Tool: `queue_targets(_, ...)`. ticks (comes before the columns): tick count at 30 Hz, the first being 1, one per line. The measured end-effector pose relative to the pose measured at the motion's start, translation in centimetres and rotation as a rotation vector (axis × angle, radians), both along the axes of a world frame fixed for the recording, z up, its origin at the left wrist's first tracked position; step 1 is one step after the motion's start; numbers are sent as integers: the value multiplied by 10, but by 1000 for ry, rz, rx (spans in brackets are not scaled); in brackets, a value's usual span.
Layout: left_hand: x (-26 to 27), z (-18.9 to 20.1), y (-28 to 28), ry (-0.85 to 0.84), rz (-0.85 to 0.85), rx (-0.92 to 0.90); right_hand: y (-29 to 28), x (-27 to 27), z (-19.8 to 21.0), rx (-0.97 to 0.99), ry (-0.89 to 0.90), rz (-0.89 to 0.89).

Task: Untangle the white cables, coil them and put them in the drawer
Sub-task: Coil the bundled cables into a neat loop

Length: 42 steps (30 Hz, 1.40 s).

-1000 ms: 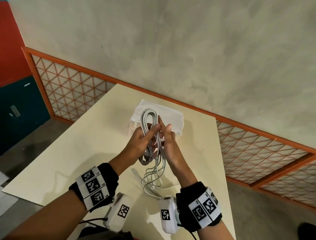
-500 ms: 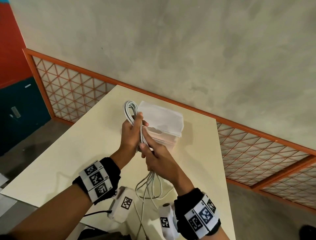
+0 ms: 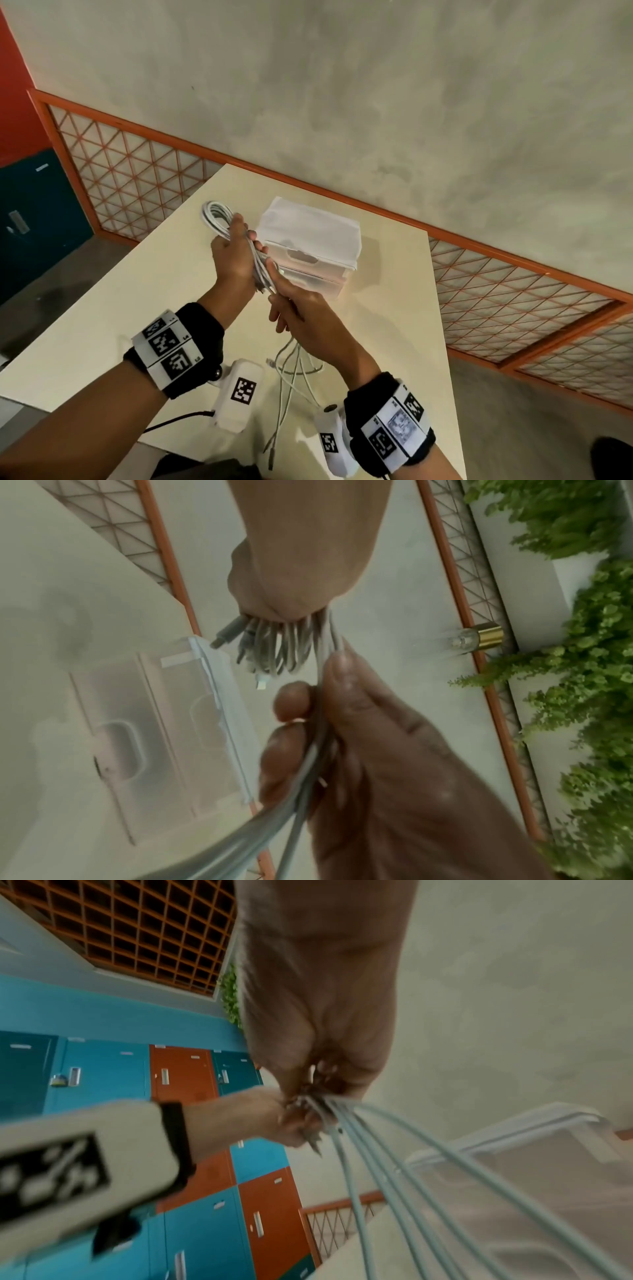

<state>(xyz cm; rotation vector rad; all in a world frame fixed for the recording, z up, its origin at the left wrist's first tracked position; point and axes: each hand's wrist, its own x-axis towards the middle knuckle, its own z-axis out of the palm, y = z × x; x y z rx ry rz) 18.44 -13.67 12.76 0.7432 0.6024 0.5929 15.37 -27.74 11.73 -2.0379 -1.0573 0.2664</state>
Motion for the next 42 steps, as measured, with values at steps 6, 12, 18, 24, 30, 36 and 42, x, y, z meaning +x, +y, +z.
queue_targets(6,9,9,9,-94,76,-105,-3,-5,-8,235,115,-175)
queue_targets(12,4,7,7,-60,-58,-94,-17,9,3,-68,125,73)
queue_targets(18,-1,4,17,-86,-181,-39,-42,5,7,-173,375,153)
queue_targets(24,-11,8,11,-57,-390,134,-57,22,21,64,212,-166)
queue_targets(30,-22,20,-7,-38,-614,426,-47,22,52,8,-13,-201)
queue_targets(36,-27,26,-21,-27,-673,594,-41,20,70,-23,-182,-211)
queue_targets(42,-36,34,-29,9,-785,755,-36,16,72,-62,-208,-209)
